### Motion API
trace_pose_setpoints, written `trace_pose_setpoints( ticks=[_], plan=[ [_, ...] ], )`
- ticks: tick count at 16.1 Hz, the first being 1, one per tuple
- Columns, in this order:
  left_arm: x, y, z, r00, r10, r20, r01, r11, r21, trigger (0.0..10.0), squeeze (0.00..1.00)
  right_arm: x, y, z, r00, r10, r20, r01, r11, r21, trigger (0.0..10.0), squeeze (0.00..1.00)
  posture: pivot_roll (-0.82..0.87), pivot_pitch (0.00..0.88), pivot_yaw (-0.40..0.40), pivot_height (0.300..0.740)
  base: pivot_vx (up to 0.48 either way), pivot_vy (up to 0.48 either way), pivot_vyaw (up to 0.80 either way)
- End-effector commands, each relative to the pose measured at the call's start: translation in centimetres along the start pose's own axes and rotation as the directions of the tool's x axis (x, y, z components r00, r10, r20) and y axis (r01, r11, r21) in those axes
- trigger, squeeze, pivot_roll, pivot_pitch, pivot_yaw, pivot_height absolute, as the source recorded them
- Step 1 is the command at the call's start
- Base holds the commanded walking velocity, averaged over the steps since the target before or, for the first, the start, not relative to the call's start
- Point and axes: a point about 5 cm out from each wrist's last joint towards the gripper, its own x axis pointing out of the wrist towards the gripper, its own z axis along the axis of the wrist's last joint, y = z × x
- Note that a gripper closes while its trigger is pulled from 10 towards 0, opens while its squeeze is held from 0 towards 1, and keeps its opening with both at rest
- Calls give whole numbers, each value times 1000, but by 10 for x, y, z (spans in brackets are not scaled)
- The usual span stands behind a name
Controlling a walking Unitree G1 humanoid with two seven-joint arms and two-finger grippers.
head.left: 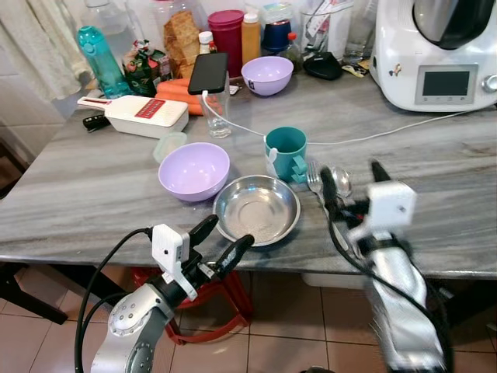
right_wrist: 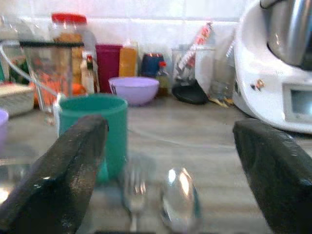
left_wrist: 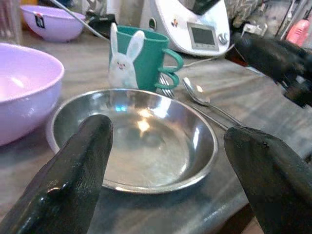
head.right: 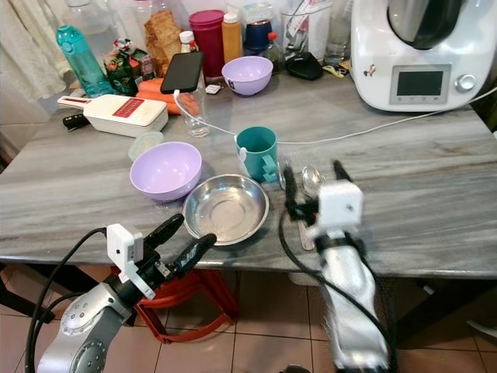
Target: Setting the table
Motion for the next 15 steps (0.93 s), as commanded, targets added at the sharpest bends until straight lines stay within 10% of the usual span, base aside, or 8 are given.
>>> trace_pose_setpoints(
  ticks=[1,13,15],
  plan=[
    [0,6,2,1000,31,4,-31,999,20,10000,0,-7,-5,2,1000,-18,-13,18,1000,-16,10000,1000,-109,46,114,740,0,0,0],
    [-6,26,12,955,285,80,-294,944,149,10000,0,-29,-10,-1,993,-42,-112,42,999,0,10000,961,-120,35,108,740,0,0,0],
    [-13,32,11,917,391,71,-397,890,225,10000,0,-29,-7,-2,993,-25,-116,26,1000,3,10000,0,-114,18,101,740,0,0,0]
  ],
)
